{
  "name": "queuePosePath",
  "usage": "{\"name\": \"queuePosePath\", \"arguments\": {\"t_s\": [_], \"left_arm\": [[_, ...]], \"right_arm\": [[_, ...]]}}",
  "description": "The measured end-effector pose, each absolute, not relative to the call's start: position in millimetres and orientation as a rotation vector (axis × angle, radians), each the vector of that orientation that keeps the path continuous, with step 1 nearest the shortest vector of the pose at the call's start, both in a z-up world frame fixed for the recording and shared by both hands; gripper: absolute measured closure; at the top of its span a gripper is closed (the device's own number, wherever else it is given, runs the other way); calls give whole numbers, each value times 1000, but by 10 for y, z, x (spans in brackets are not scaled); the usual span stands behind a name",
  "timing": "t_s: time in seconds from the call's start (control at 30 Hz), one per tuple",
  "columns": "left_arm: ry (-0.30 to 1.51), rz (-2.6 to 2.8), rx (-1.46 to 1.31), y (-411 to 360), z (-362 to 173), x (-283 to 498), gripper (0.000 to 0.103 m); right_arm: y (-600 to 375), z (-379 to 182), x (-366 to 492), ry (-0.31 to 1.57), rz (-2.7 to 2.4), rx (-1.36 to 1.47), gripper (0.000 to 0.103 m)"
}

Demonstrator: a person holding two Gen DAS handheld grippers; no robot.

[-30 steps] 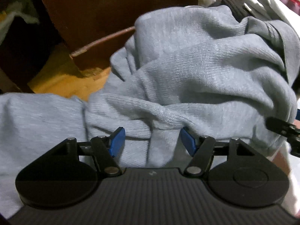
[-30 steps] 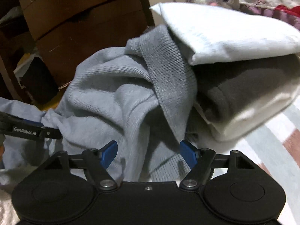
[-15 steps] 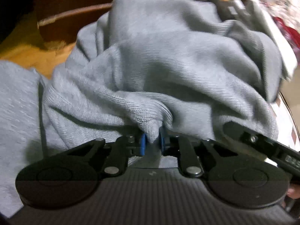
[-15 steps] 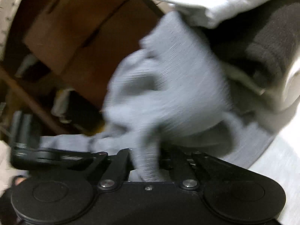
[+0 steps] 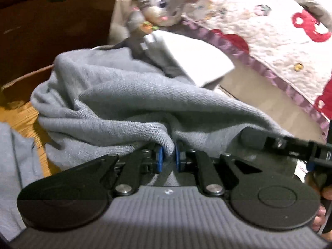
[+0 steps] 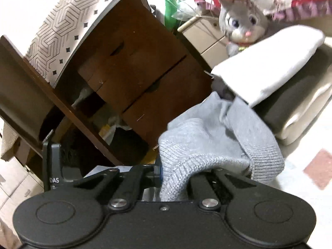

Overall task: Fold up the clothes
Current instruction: 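Grasp the grey sweater edge with the left gripper while the right gripper grasps another edge, then lift the grey sweater with both grippers and carry it onto the open rug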

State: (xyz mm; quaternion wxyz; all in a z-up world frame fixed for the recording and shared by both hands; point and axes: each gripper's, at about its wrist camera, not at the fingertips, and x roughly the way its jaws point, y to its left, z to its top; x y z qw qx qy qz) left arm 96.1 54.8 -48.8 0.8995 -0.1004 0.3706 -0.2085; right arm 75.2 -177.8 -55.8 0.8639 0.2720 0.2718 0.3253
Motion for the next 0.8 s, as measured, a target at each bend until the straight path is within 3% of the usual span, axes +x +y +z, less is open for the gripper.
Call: {"name": "queuePosePath", "arguments": {"t_s": [0.37,0.6,0.8], "left_arm": [[648,-570,-188,25,8,687,93],[675,-705,-270,-286,109,581,93],[651,-864,-249,-763,370,446,94]], "right_arm": [[-2185,-96,314,435,595,563,96],[-2341,218,42,534,436,542,96],[-2593,466,-341,490,376,534,96]]}}
